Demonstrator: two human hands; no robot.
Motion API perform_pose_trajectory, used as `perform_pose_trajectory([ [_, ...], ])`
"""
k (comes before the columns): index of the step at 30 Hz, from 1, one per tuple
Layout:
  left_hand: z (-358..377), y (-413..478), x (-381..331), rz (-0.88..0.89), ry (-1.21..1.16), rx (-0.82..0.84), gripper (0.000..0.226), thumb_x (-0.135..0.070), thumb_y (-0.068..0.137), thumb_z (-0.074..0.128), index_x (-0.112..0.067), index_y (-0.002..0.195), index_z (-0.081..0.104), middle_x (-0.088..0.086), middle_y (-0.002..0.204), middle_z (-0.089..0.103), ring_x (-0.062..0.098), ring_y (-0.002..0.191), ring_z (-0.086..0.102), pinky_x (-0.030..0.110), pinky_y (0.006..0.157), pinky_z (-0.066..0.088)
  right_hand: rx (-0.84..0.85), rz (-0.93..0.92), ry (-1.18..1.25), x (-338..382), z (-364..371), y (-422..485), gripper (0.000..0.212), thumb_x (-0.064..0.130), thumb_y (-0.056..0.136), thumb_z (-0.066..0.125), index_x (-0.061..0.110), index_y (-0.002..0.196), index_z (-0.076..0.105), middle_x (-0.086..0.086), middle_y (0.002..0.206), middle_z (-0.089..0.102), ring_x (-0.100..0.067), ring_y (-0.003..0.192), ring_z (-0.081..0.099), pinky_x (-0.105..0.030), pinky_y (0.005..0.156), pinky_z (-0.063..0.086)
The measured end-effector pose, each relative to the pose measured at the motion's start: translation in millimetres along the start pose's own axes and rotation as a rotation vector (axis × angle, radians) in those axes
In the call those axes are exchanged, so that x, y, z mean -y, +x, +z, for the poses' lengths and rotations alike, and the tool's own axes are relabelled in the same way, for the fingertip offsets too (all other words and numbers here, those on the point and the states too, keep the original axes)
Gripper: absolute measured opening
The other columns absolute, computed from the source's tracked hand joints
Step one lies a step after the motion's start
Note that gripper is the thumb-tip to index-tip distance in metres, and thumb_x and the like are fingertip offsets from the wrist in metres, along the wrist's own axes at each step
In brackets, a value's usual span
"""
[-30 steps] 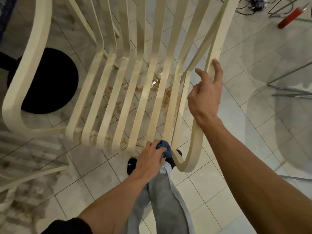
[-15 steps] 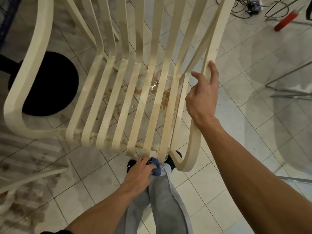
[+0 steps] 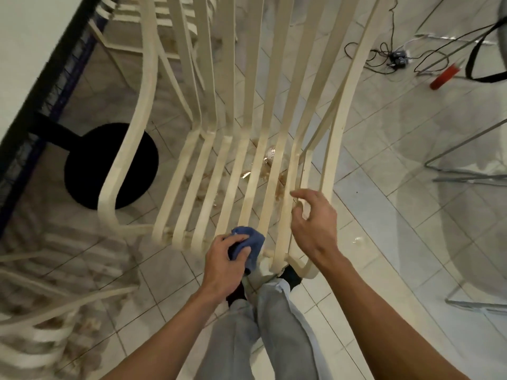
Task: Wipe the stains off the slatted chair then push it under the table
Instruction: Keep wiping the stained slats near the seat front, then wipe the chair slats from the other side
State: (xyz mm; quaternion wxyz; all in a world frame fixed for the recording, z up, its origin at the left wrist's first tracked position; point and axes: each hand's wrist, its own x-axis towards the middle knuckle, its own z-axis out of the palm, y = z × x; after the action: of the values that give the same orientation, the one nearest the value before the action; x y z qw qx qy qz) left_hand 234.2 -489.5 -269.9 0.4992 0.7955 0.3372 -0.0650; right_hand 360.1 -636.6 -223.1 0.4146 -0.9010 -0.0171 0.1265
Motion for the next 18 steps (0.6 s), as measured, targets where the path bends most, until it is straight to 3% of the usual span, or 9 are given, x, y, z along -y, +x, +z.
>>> perform_pose_trajectory([
  [2, -22.0, -11.5, -28.9, 0.044, -0.050, -0.023, 0.028, -0.012, 0.089, 0.068, -0.017, 0.116, 0.065, -0.003, 0.113, 0.055, 0.012, 0.106, 0.055, 0.022, 0.092, 0.043, 0.203, 0.133, 0.151, 26.3, -7.7, -23.0, 0.022, 0.027, 0.098, 0.054, 0.026, 0.116, 0.065, 0.010, 0.119, 0.064, -0.001, 0.097, 0.061, -0.019, 0.084, 0.051],
  [5, -51.7, -29.5, -67.5, 0.135, -0.095, -0.063, 0.027, -0.015, 0.088, 0.069, -0.024, 0.112, 0.064, -0.006, 0.115, 0.058, 0.007, 0.107, 0.056, 0.021, 0.095, 0.044, 0.382, 0.341, 0.358, 66.1, -22.2, -49.3, 0.021, 0.043, 0.096, 0.057, 0.030, 0.111, 0.062, 0.005, 0.116, 0.064, -0.014, 0.094, 0.067, -0.038, 0.081, 0.059],
  [7, -69.4, -44.2, -90.4, 0.159, -0.133, -0.081, 0.026, -0.015, 0.088, 0.069, -0.028, 0.110, 0.062, -0.006, 0.116, 0.060, 0.005, 0.107, 0.056, 0.014, 0.092, 0.042, 0.435, 0.427, 0.494, 93.9, -34.4, -63.7, 0.026, 0.043, 0.094, 0.060, 0.024, 0.112, 0.062, -0.002, 0.113, 0.065, -0.024, 0.095, 0.068, -0.041, 0.077, 0.061],
  [9, -85.2, -57.2, -110.6, 0.168, -0.151, -0.097, 0.026, -0.014, 0.089, 0.067, -0.026, 0.110, 0.061, -0.008, 0.117, 0.060, 0.004, 0.108, 0.055, 0.006, 0.089, 0.038, 0.453, 0.451, 0.594, 118.9, -44.8, -75.3, 0.024, 0.037, 0.094, 0.063, 0.020, 0.111, 0.060, -0.003, 0.107, 0.066, -0.026, 0.090, 0.069, -0.040, 0.073, 0.061],
  [11, -99.2, -70.3, -124.9, 0.182, -0.202, -0.120, 0.023, -0.012, 0.091, 0.065, -0.024, 0.110, 0.060, -0.011, 0.116, 0.060, 0.000, 0.107, 0.055, 0.003, 0.087, 0.039, 0.446, 0.417, 0.610, 136.8, -52.3, -85.3, 0.024, 0.030, 0.094, 0.064, 0.017, 0.113, 0.059, -0.005, 0.098, 0.067, -0.018, 0.076, 0.067, -0.035, 0.068, 0.061],
  [14, -114.6, -85.7, -137.2, 0.168, -0.304, -0.136, 0.019, -0.014, 0.093, 0.062, -0.024, 0.109, 0.060, -0.015, 0.112, 0.060, -0.002, 0.105, 0.057, 0.007, 0.083, 0.045, 0.442, 0.358, 0.621, 154.1, -59.1, -93.4, 0.032, 0.025, 0.094, 0.065, 0.008, 0.120, 0.057, -0.007, 0.092, 0.065, -0.008, 0.058, 0.063, -0.028, 0.060, 0.058],
  [18, -121.8, -91.2, -145.2, 0.108, -0.432, -0.171, 0.016, -0.012, 0.096, 0.057, -0.024, 0.107, 0.060, -0.014, 0.108, 0.061, 0.000, 0.100, 0.060, 0.020, 0.088, 0.050, 0.430, 0.297, 0.607, 165.7, -64.8, -95.0, 0.034, 0.023, 0.091, 0.070, 0.008, 0.119, 0.057, -0.004, 0.087, 0.062, -0.007, 0.059, 0.064, -0.030, 0.061, 0.058],
])
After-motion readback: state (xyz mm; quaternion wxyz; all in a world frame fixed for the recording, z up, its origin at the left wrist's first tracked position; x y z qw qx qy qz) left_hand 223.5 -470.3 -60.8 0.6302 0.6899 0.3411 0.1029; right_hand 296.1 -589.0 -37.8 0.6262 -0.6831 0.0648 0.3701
